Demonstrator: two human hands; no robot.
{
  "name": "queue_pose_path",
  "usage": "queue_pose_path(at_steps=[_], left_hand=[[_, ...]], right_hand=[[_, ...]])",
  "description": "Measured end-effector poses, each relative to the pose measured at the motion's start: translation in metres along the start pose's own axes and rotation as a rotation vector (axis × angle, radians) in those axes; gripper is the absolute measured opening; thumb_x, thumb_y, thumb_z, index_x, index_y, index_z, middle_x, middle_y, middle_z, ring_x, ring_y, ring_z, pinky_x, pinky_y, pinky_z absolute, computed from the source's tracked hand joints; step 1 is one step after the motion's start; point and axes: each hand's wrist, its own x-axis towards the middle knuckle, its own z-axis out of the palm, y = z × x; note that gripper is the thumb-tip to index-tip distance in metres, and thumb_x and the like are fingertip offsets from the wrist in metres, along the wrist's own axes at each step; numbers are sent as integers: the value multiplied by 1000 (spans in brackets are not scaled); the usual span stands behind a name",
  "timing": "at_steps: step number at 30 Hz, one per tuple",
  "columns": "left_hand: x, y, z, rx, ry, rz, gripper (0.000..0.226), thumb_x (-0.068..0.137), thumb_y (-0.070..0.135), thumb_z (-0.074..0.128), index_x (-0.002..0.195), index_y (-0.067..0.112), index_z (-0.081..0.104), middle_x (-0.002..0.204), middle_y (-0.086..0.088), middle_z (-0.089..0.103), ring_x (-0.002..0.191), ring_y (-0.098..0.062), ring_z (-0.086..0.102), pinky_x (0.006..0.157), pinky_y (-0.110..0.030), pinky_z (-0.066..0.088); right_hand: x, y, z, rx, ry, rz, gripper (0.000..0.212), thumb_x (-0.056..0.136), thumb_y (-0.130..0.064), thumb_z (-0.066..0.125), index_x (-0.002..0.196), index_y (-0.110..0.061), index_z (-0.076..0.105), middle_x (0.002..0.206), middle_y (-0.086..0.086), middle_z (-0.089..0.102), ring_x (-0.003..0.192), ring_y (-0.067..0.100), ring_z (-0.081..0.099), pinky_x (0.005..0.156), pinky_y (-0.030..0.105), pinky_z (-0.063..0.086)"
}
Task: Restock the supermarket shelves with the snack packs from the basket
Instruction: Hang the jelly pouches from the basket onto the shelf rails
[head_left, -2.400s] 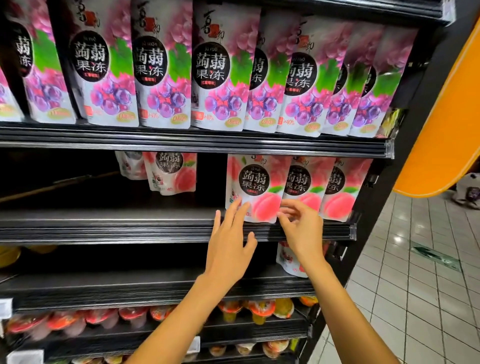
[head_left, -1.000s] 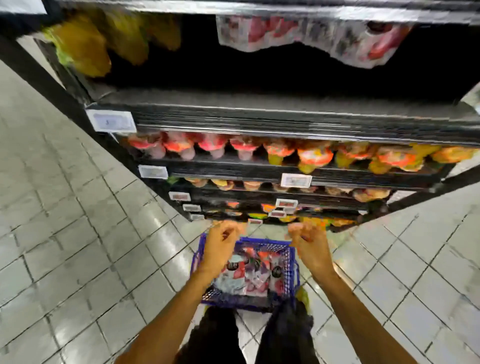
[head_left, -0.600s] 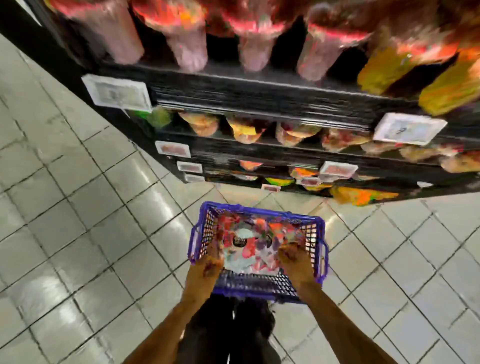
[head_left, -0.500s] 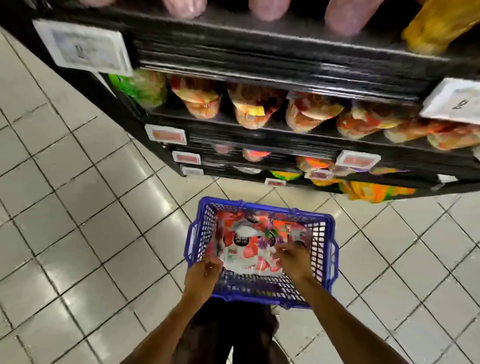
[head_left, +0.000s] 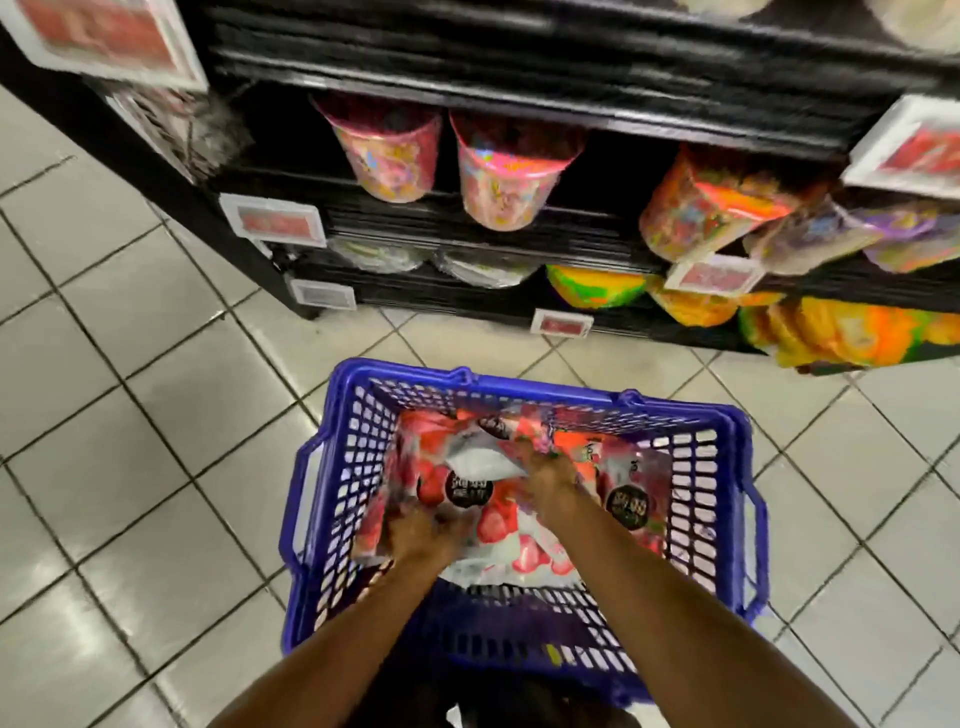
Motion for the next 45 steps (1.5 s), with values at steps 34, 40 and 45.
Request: queue_pose_path(at_steps=[34,40,45], left_hand=[[-571,320,-185,-489,-240,663,68,61,4,86,123,3,57,100,-10,75,88,-24,72,74,-36,58],[-619,372,-194,-427,-215,845,36,69,21,83,100,20,65,82,10,77,74,-1,71,58,-14,52],[-645,400,-197,-310,-257,981,31,73,39,75,100,22,71,98,1,77,91,-11,72,71,-22,53]], right_hand=[[-638,-180,-229,331,-353,-892,56,59,-4,76,113,-12,61,83,-4,76,71,9,72,60,22,56],[-685,-208,-238,269,-279,-1004,71,42,3,92,106,-3,62,77,4,74,65,16,70,53,28,55],[-709,-211,-243,323,-266,-1084,60,49,-21,94,103,-10,71,106,27,70,97,43,68,87,60,54]])
